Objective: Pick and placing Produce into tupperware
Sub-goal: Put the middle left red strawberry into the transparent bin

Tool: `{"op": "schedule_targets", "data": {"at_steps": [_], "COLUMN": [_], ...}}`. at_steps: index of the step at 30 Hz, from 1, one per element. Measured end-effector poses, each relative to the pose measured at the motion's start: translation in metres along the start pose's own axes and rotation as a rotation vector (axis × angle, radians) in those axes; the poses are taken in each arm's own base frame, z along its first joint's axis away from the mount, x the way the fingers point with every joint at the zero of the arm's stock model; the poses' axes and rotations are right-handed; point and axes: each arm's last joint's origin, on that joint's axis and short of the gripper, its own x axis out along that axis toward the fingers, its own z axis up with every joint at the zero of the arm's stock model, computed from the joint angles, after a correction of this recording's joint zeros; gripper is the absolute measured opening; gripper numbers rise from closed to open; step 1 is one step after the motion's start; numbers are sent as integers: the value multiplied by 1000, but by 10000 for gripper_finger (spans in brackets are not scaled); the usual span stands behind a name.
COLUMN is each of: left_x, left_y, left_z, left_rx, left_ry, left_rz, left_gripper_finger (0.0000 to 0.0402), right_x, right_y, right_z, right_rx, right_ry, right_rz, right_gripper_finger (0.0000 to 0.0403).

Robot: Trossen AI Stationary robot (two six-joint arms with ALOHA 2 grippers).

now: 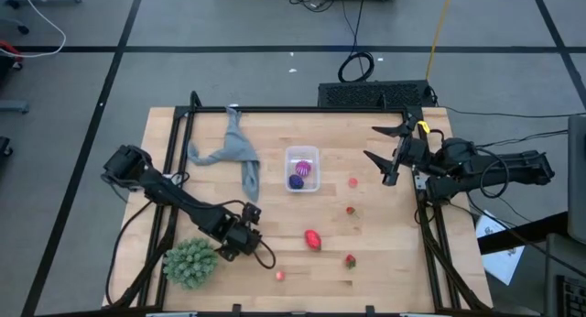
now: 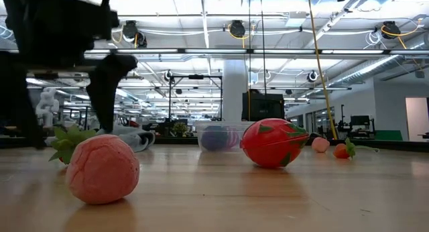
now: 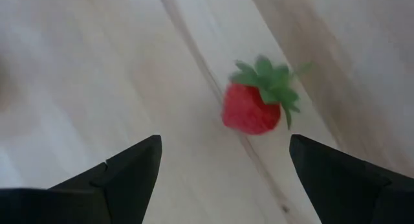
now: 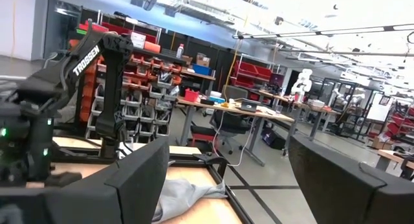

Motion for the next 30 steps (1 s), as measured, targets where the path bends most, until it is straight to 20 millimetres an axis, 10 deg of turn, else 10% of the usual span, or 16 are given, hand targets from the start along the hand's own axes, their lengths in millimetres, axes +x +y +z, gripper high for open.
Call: {"op": "schedule_targets", "data": {"at_steps": [30], "left_x": [12], "left_y": [-17], "left_z": [10], "left_rx": [191], "left_ry": [-56], "left_rz": [8], "left_gripper_finger": [346], "right_x": [17], "right_y": [8], "right_z": [-2], "right_rx": [49], "right_ry": [-22], "right_rz": [-8], "right_gripper_finger": [309]}}
